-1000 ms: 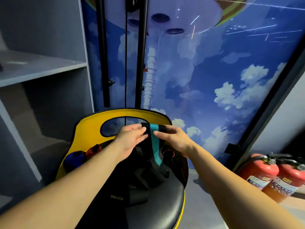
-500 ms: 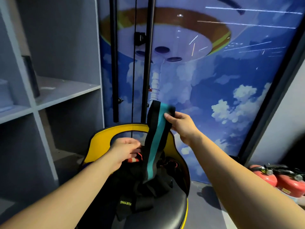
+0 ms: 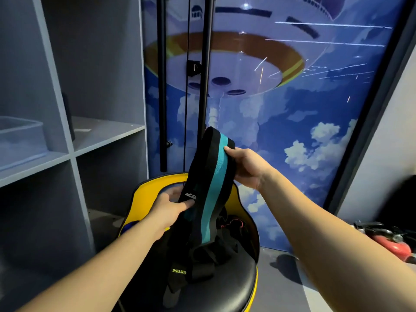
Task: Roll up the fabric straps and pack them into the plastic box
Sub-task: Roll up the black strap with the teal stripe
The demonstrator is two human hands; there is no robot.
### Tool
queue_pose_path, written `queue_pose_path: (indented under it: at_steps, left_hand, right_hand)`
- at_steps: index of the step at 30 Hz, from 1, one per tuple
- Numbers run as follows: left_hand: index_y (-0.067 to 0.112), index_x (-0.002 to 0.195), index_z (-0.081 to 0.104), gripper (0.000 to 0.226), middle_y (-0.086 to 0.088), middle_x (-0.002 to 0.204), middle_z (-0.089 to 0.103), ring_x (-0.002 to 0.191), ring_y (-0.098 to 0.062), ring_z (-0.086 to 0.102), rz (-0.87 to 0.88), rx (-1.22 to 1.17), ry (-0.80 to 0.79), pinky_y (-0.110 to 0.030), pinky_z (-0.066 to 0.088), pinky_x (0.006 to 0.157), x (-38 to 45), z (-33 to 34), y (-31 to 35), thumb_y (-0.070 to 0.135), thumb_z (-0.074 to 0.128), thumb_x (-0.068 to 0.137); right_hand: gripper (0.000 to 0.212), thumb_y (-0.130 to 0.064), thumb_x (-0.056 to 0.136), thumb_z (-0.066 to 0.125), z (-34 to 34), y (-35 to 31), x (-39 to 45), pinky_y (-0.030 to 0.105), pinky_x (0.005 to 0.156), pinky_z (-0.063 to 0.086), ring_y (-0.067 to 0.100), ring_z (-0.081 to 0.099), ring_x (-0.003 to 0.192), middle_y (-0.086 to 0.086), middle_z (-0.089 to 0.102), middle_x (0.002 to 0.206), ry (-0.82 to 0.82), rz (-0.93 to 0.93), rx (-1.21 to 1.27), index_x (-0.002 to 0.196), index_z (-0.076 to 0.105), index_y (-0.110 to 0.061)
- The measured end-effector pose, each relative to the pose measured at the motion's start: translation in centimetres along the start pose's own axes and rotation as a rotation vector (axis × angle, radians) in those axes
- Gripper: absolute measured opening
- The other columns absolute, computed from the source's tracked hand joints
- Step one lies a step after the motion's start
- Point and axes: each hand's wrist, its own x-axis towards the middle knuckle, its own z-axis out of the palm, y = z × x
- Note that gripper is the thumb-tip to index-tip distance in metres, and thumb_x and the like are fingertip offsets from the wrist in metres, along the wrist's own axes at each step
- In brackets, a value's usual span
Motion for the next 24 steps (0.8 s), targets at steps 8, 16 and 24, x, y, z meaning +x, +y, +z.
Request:
queue_pose_path:
  at_steps: [8,16,24]
  left_hand:
    - [0.013,0.105,0.074,0.015,-0.005,0.096,0.078,0.086,-0.020,0.076,0.010,-0.086,-0.008,-0.027,0.057,0.068,-0.9,-3.0,2.1,0.010,0.072,0.090]
    - [0.011,0.105,0.075,0.014,-0.010,0.092,0.078,0.090,-0.028,0.074,0.110,0.056,-0.028,-0.033,0.058,0.077,-0.8,-6.5,7.1,0.015,0.071,0.092]
    - [0.022,0.096,0.076,0.010,0.002,0.090,0.074,0.086,-0.015,0.069,0.356,0.572,0.000,-0.035,0.055,0.081,-1.6,-6.4,13.5,0.029,0.074,0.089]
  right_hand:
    - [0.039,-0.026,0.095,0.063,-0.5,0.0,-0.1,0.033,0.074,0.053,0.023,0.067,0.097,0.010,0.071,0.119,0.228,-0.018,-0.066,0.127,0.064,-0.005]
    - [0.011,-0.016,0.091,0.060,-0.8,2.5,-0.3,0.031,0.068,0.052,0.026,0.064,0.078,0.010,0.067,0.085,0.491,0.087,-0.265,0.098,0.063,-0.009]
    - [0.034,-0.032,0.100,0.058,1.3,3.1,-1.2,0.027,0.083,0.043,0.019,0.062,0.114,0.000,0.067,0.123,0.336,0.011,-0.561,0.124,0.066,-0.010]
